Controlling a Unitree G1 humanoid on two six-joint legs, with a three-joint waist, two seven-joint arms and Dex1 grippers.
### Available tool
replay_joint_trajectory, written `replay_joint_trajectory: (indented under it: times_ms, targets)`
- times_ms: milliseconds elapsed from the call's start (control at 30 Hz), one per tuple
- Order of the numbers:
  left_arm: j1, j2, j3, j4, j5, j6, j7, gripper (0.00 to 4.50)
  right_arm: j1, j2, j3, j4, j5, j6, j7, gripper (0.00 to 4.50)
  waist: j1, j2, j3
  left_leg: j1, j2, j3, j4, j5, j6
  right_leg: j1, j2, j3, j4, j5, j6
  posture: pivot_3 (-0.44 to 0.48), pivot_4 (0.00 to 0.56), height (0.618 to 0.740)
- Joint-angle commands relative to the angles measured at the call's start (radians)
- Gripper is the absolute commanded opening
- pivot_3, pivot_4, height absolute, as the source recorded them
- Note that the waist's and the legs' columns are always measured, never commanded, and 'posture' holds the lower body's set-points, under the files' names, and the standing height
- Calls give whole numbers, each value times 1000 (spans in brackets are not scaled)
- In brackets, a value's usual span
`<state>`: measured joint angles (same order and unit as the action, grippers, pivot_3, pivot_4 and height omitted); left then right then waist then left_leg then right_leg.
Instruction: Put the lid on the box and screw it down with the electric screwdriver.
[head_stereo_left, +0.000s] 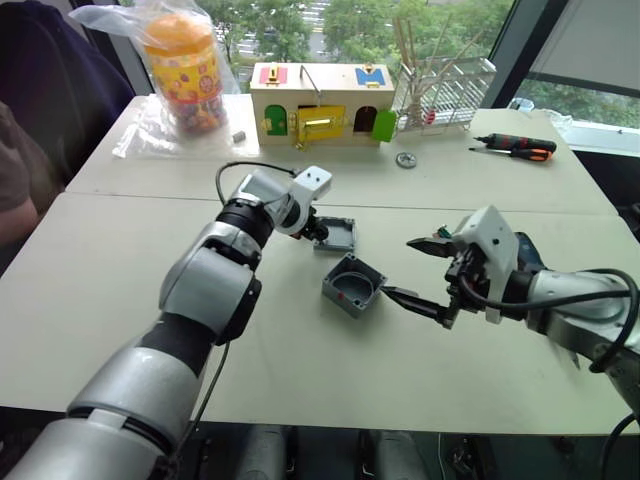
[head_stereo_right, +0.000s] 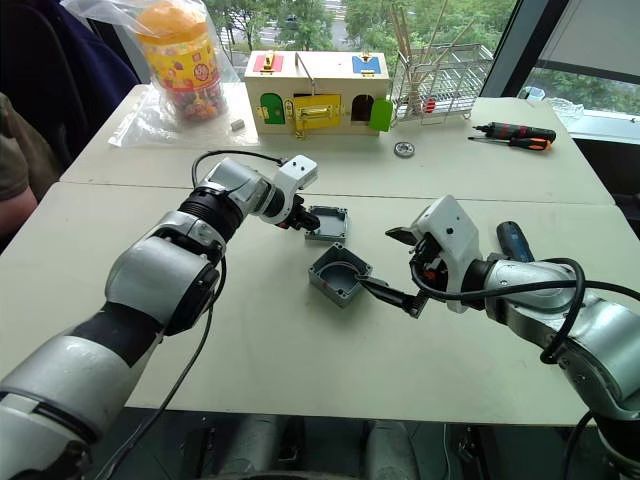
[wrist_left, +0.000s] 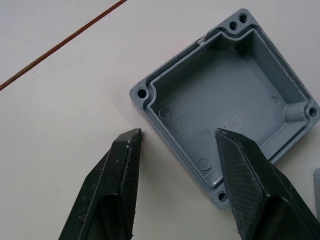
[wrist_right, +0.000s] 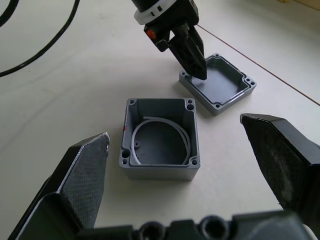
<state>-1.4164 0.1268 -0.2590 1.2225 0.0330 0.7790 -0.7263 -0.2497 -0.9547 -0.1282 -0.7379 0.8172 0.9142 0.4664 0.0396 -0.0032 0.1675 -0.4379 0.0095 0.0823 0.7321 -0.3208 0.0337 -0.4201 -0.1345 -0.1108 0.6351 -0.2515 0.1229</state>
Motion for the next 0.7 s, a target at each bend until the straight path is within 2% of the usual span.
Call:
replay_joint_trajectory:
  times_ms: [33,67,100,300,400,533,700]
  targets:
    - [-10,-9,12,11,23,-5,6,650,5,9,-40,-25,-4,2,-9,4500,1,0,0,0,0,0,0,0,0,0,0,0,0,0,0,0,150,706]
    - [-9,-11,17,12,24,-4,8,142,6,11,-42,-24,-4,3,-10,4500,1,0,0,0,0,0,0,0,0,0,0,0,0,0,0,0,150,706]
    - [-9,-14,25,13,23,-2,14,65,8,13,-44,-21,-5,4,-10,4500,0,0,0,0,0,0,0,0,0,0,0,0,0,0,0,0,150,706]
    - [-7,-18,95,0,0,-15,64,65,5,120,-117,49,76,17,-44,4500,2,0,0,0,0,0,1,0,0,1,0,0,0,0,0,0,150,706]
    - [16,20,204,-113,-67,-180,119,65,-52,262,-182,149,197,33,-157,4500,-2,0,0,1,1,-2,1,0,0,0,0,0,2,0,0,0,150,706]
    - [100,28,347,-334,-177,-347,164,65,-156,388,-174,257,255,49,-263,4500,-4,0,0,0,2,-2,0,0,0,-4,-1,1,5,0,0,0,150,706]
    - [260,1,301,-634,-154,-449,199,65,-295,523,-168,432,276,54,-370,4500,-1,1,-1,1,1,0,0,0,-1,-3,-1,1,7,0,0,0,150,706]
